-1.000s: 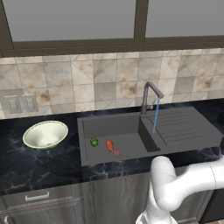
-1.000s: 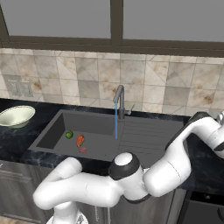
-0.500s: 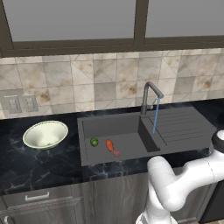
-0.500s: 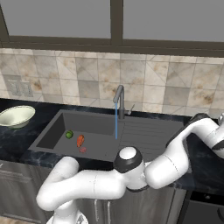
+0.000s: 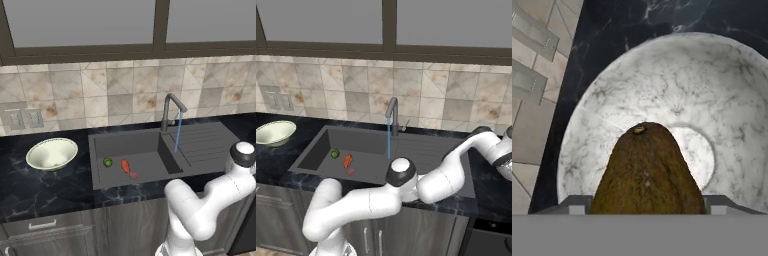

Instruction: Pick the avocados from the sink and place them in one bowl. Place the sweet potato in the other bowl. Then turn off the sink faucet.

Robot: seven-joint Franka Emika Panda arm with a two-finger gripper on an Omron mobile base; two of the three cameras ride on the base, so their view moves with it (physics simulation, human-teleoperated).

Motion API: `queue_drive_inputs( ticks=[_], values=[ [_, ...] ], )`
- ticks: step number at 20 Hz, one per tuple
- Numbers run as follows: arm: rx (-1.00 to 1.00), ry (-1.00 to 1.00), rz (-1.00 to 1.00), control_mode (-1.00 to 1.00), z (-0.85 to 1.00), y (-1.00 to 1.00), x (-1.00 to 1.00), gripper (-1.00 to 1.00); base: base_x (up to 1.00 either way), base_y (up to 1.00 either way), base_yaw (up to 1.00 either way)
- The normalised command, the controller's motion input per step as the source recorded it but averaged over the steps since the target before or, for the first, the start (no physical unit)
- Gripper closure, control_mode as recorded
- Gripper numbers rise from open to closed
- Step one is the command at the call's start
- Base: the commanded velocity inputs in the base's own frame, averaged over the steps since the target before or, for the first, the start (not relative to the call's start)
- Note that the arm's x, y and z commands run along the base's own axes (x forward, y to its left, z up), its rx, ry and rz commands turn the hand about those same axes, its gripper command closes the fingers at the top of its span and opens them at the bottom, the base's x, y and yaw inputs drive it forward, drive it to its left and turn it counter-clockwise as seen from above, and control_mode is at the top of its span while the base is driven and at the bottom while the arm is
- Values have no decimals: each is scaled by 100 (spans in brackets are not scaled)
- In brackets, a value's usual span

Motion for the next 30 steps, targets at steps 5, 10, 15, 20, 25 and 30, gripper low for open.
queue_drive_inputs(
  ticks=[5, 10, 15, 20, 25, 30],
  values=[
    [3, 0, -4, -100, -7, -58, 0, -100, 0, 0, 0],
    [2, -11, 0, -100, 25, -17, 0, -100, 0, 0, 0],
    [1, -10, 30, -100, 56, 33, 0, -100, 0, 0, 0],
    [-12, 0, 67, -100, 11, 100, 0, -100, 0, 0, 0],
    [-15, 0, 56, -100, 44, 99, 0, -100, 0, 0, 0],
    [-22, 1, 44, -100, 76, 100, -6, -100, 0, 0, 0]
  ],
)
